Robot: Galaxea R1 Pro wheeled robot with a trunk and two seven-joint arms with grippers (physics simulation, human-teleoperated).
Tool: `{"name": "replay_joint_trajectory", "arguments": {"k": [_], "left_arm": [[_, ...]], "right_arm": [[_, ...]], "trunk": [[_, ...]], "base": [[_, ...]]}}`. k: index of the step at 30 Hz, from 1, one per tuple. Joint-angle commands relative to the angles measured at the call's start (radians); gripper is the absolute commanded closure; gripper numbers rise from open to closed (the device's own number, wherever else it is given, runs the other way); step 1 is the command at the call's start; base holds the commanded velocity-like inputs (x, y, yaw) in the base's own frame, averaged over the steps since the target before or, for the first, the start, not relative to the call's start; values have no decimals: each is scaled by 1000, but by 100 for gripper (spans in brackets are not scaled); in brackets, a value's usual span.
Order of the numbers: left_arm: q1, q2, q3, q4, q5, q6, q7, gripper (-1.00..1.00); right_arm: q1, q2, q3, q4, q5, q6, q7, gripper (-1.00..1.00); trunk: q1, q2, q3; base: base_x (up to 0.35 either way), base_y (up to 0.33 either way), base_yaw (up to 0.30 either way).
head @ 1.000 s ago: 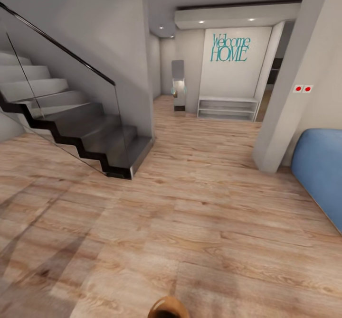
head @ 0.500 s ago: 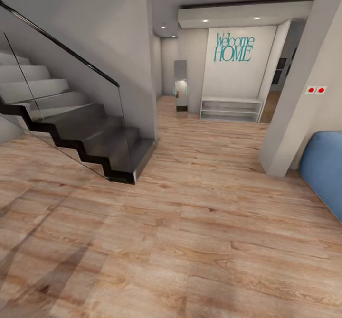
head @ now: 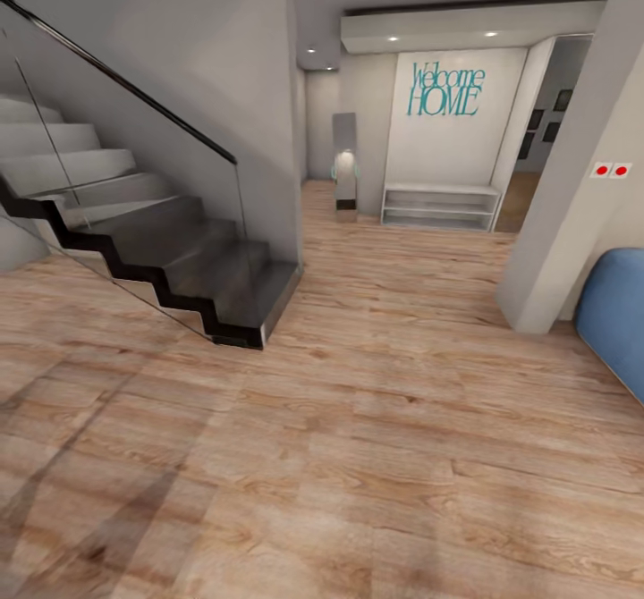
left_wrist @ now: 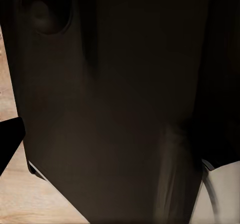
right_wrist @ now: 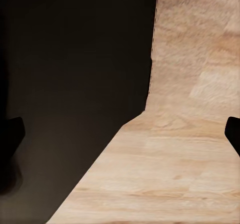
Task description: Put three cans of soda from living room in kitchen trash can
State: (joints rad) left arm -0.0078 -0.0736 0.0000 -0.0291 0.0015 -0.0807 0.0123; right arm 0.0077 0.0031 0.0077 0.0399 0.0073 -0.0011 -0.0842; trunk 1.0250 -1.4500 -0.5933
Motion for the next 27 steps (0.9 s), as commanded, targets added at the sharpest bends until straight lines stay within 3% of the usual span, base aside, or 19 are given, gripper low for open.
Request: {"name": "replay_joint_trajectory", "arguments": {"k": [1, 10, 27], "left_arm": [[0, 0, 0, 0, 0, 0, 0, -100], [0, 0, 0, 0, -1, -1, 0, -100], [0, 0, 0, 0, -2, -2, 0, -100]], "right_arm": [[0, 0, 0, 0, 0, 0, 0, -100], [0, 1, 0, 0, 0, 0, 0, -100], [0, -1, 0, 0, 0, 0, 0, -100]], "trunk": [[0, 0, 0], [0, 0, 0], [0, 0, 0]], "base": [[-50, 114, 0], [-157, 69, 0], [-40, 4, 0]]}}
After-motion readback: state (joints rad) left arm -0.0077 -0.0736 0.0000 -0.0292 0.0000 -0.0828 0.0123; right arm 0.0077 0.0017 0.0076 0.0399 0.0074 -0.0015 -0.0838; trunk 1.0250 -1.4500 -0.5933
